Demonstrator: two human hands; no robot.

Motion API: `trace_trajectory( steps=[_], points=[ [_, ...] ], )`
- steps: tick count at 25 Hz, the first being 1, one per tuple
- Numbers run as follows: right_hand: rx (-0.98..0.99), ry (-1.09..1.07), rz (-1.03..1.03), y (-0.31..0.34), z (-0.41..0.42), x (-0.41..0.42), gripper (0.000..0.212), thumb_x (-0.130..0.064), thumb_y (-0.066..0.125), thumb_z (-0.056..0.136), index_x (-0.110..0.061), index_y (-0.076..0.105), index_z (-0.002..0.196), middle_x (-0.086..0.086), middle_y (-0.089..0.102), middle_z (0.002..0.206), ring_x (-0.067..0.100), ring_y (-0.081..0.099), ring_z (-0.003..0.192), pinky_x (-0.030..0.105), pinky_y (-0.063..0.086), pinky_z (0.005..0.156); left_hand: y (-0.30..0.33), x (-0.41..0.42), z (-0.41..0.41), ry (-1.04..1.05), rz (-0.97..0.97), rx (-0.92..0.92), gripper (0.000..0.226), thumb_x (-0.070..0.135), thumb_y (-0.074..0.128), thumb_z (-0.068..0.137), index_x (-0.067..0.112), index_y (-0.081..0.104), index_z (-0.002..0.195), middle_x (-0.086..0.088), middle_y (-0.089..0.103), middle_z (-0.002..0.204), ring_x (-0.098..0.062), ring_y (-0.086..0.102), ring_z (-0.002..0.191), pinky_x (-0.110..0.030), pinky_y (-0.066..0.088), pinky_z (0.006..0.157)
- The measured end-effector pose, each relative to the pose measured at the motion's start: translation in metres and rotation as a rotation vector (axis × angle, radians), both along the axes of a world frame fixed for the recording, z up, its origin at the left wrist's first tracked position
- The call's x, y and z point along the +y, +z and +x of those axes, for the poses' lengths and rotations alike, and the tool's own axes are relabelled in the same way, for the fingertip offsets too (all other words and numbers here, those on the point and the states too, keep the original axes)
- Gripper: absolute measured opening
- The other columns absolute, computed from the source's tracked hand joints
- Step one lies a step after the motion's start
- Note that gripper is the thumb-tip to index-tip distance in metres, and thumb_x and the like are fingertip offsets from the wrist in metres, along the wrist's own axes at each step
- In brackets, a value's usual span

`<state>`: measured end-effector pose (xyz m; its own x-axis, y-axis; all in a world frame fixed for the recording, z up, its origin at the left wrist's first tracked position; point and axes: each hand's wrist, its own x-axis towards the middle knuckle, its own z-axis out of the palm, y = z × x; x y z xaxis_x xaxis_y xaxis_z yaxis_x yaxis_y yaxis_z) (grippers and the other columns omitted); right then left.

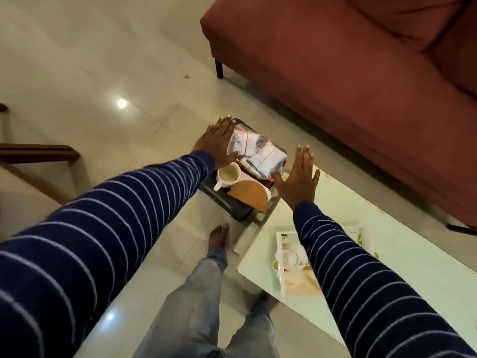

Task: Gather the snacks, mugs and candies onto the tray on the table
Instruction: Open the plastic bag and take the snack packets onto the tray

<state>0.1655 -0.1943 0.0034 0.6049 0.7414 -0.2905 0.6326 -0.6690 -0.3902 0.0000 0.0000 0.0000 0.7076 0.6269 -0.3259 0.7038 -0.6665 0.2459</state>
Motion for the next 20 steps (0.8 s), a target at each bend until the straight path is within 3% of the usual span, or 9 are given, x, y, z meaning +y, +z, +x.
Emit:
trace_trajectory(
  steps=[3, 5, 7, 9, 10, 15, 20],
  points=[
    [0.107, -0.073, -0.055, -0.049, 0.018, 0.021, 0.082, -0.046, 0.056, 0.096, -0.017, 0.012, 0.160, 0.006, 0.005, 0.169, 0.027, 0.010, 0.155, 0.051, 0.017, 0.122, -0.036, 0.034, 0.037, 0.091, -0.186, 0.095, 0.092, 0.044, 0.060, 0.090, 0.006, 0.005, 0.153, -0.015, -0.003, 0.162, -0.030, 0.006, 0.150, -0.043, 0.018, 0.120],
    [0.265, -0.145, -0.041, -0.087, 0.026, 0.032, 0.079, -0.042, 0.056, 0.098, -0.016, 0.013, 0.159, 0.008, 0.008, 0.168, 0.028, 0.017, 0.153, 0.046, 0.024, 0.121, -0.063, 0.051, 0.057, 0.160, -0.278, 0.113, 0.085, 0.044, 0.061, 0.090, 0.008, 0.016, 0.152, -0.016, 0.013, 0.161, -0.032, 0.020, 0.146, -0.041, 0.029, 0.115],
    [0.390, -0.282, 0.013, -0.118, 0.035, 0.041, 0.080, -0.038, 0.060, 0.098, -0.014, 0.015, 0.159, 0.010, 0.015, 0.167, 0.031, 0.022, 0.151, 0.043, 0.026, 0.120, -0.091, 0.059, 0.068, 0.203, -0.310, 0.101, 0.072, 0.045, 0.064, 0.085, 0.017, 0.034, 0.145, -0.012, 0.044, 0.146, -0.033, 0.047, 0.130, -0.038, 0.046, 0.097],
    [0.544, -0.428, 0.023, -0.141, 0.044, 0.044, 0.084, -0.035, 0.065, 0.095, -0.013, 0.014, 0.158, 0.012, 0.027, 0.163, 0.032, 0.033, 0.146, 0.044, 0.032, 0.118, -0.111, 0.060, 0.076, 0.236, -0.298, 0.110, 0.072, 0.046, 0.067, 0.081, 0.021, 0.036, 0.141, -0.011, 0.057, 0.132, -0.033, 0.059, 0.114, -0.032, 0.047, 0.077],
    [0.634, -0.480, 0.023, -0.151, 0.046, 0.045, 0.084, -0.033, 0.068, 0.093, -0.015, 0.016, 0.157, 0.013, 0.036, 0.159, 0.033, 0.041, 0.141, 0.046, 0.037, 0.116, -0.121, 0.061, 0.079, 0.267, -0.311, 0.110, 0.076, 0.046, 0.070, 0.080, 0.021, 0.034, 0.142, -0.011, 0.058, 0.130, -0.033, 0.060, 0.113, -0.030, 0.045, 0.075],
    [0.876, -0.605, 0.093, -0.173, 0.044, 0.051, 0.054, -0.018, 0.073, 0.090, -0.009, 0.050, 0.138, 0.010, 0.064, 0.132, 0.028, 0.066, 0.115, 0.051, 0.054, 0.098, -0.138, 0.065, 0.085, 0.368, -0.422, 0.168, 0.085, 0.039, 0.080, 0.076, 0.011, 0.037, 0.144, -0.011, 0.054, 0.139, -0.030, 0.052, 0.126, -0.032, 0.046, 0.098],
    [0.972, -0.722, 0.203, -0.138, 0.046, 0.047, 0.033, -0.011, 0.064, 0.096, -0.005, 0.060, 0.128, 0.012, 0.070, 0.124, 0.028, 0.071, 0.105, 0.050, 0.058, 0.092, -0.102, 0.059, 0.098, 0.336, -0.430, 0.043, 0.062, 0.033, 0.079, 0.078, 0.011, 0.056, 0.130, -0.009, 0.062, 0.128, -0.028, 0.058, 0.117, -0.030, 0.048, 0.092]
  ],
)
